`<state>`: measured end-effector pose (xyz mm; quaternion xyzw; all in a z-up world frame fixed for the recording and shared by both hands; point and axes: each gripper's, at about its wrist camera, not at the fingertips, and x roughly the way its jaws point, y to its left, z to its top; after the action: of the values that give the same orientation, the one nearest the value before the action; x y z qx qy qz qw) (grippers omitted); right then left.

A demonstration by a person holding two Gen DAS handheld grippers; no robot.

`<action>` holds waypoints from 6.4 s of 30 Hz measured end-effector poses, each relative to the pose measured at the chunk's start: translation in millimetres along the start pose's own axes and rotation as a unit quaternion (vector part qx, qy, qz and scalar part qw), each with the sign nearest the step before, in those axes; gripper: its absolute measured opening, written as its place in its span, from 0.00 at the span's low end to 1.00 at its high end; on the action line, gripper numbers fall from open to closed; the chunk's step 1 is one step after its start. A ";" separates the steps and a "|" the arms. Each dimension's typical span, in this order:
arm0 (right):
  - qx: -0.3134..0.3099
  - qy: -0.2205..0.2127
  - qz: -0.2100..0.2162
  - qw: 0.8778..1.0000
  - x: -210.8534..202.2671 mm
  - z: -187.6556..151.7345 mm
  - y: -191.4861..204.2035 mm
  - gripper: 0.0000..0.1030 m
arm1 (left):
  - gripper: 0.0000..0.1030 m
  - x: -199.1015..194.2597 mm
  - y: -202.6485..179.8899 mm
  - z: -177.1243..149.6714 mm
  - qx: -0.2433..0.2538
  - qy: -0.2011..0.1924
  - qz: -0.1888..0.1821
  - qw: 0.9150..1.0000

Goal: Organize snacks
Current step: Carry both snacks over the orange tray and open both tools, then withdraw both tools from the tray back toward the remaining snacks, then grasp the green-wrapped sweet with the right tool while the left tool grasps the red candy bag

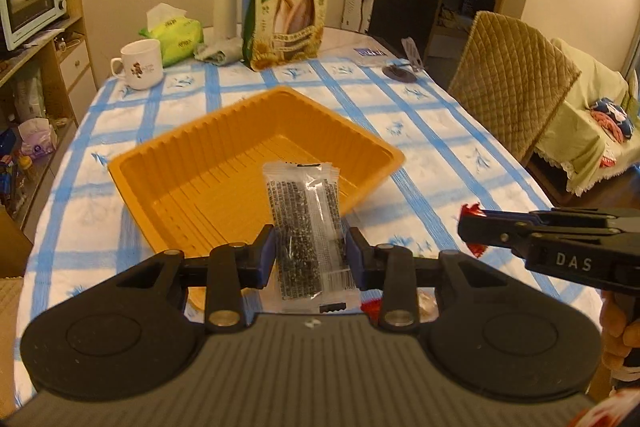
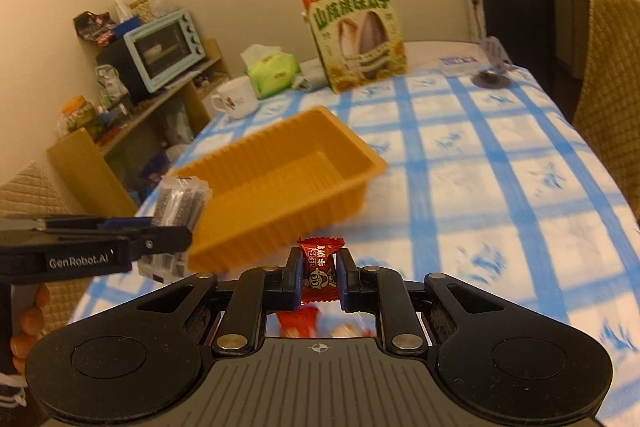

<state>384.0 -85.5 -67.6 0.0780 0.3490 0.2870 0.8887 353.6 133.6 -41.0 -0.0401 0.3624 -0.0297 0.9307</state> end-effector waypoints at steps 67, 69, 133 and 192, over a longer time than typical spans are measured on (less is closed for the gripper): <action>0.010 0.003 0.017 1.000 46.4 43.8 26.9 0.73 | 0.48 -2.5 48.1 5.6 -0.068 0.023 0.030 0.997; 0.005 -0.002 0.023 1.000 30.9 40.1 27.6 0.75 | 0.49 -16.9 40.1 -0.8 -0.068 0.020 0.034 0.997; 0.036 0.116 -0.035 0.992 -41.3 -99.0 -47.5 0.36 | 0.52 -70.6 -56.2 -113.2 -0.003 0.078 0.056 0.995; 0.095 0.073 -0.141 0.983 -60.9 -89.5 -58.5 0.19 | 0.24 57.7 -41.8 -92.7 0.211 0.127 -0.012 0.969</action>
<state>315.2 -173.6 -118.9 0.0910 0.4458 0.1288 0.8811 332.2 82.2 -143.8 0.1573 0.4627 -0.1218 0.8639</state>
